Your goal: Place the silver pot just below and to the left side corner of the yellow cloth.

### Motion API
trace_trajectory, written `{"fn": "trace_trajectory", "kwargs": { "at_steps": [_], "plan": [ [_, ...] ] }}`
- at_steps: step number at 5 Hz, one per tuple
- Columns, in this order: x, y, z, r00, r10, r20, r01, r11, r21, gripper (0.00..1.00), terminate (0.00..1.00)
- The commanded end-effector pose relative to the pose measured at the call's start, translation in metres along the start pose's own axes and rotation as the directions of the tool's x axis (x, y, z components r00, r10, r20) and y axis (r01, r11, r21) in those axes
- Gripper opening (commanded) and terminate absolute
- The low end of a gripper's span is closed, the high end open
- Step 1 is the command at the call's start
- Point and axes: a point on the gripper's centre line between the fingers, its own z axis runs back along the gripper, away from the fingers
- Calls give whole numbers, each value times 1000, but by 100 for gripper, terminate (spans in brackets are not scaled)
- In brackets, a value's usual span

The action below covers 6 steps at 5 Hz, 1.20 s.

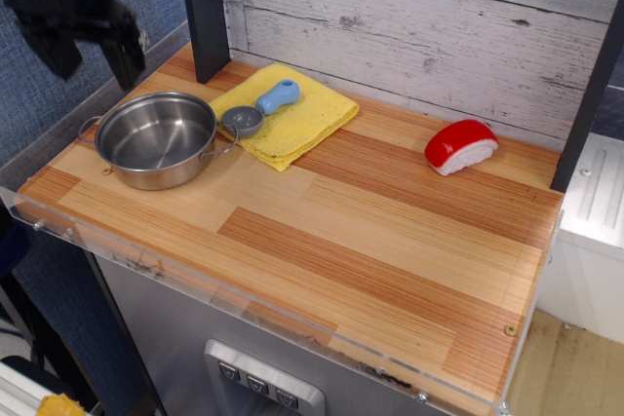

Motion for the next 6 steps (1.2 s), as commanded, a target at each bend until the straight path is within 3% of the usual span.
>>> {"fn": "trace_trajectory", "kwargs": {
  "at_steps": [1,2,5,6],
  "plan": [
    [8,-4,72,990,12,143,-23,997,79,100,0],
    [7,-2,85,986,31,165,-44,996,76,100,0],
    [7,-3,85,989,13,146,-26,996,87,100,0],
    [7,-3,85,989,13,146,-26,996,87,100,100]
  ]
}}
